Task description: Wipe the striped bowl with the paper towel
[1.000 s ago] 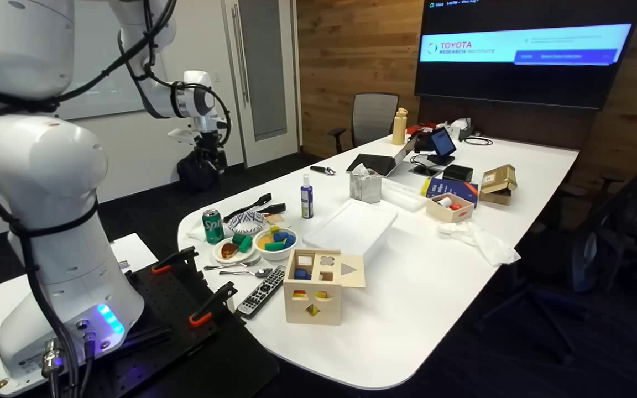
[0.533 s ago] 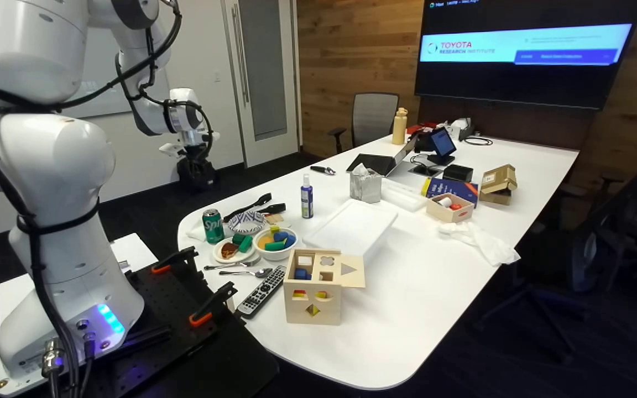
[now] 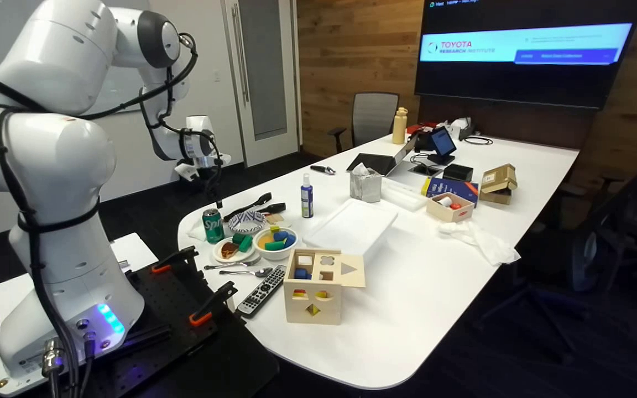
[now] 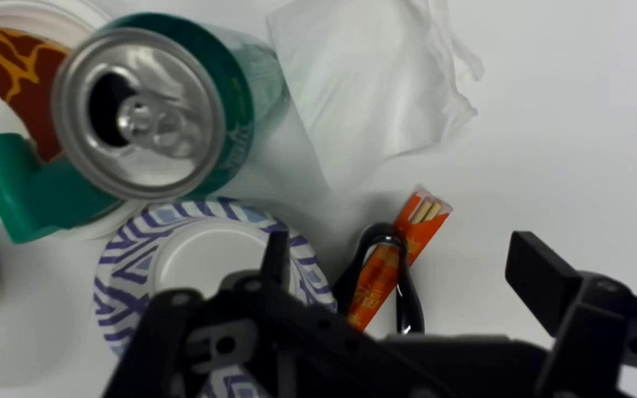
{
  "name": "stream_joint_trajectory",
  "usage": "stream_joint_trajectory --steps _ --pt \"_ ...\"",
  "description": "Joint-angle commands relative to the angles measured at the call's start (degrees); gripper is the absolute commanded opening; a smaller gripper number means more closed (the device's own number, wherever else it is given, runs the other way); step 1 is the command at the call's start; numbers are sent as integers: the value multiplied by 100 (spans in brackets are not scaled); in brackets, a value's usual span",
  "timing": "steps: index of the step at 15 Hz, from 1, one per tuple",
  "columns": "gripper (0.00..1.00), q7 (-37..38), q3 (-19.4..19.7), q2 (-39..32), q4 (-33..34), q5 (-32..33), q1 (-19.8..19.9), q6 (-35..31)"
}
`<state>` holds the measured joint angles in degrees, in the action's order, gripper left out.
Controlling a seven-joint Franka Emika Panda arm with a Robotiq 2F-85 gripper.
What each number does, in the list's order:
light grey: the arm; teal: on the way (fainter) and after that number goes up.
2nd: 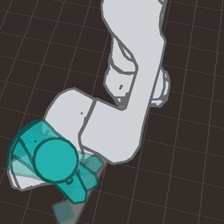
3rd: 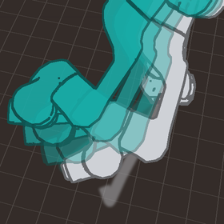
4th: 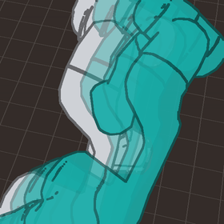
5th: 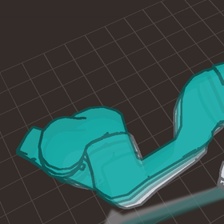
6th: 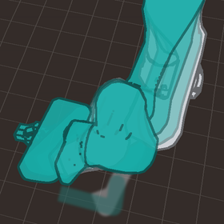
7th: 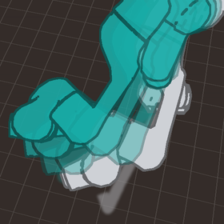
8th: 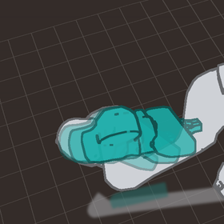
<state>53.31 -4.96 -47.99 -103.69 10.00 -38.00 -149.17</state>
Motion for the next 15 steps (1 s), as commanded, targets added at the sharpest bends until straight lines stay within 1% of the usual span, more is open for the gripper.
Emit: stream_joint_trajectory --steps 1,4,7,15 --pt "100 -54 -47 -428 444 -445 -49 -6" --pt "100 -113 -169 -582 610 -800 2 150" --pt "100 -344 -320 -758 855 -1080 153 397" --pt "100 -444 -381 -1087 1532 -1530 324 1604"
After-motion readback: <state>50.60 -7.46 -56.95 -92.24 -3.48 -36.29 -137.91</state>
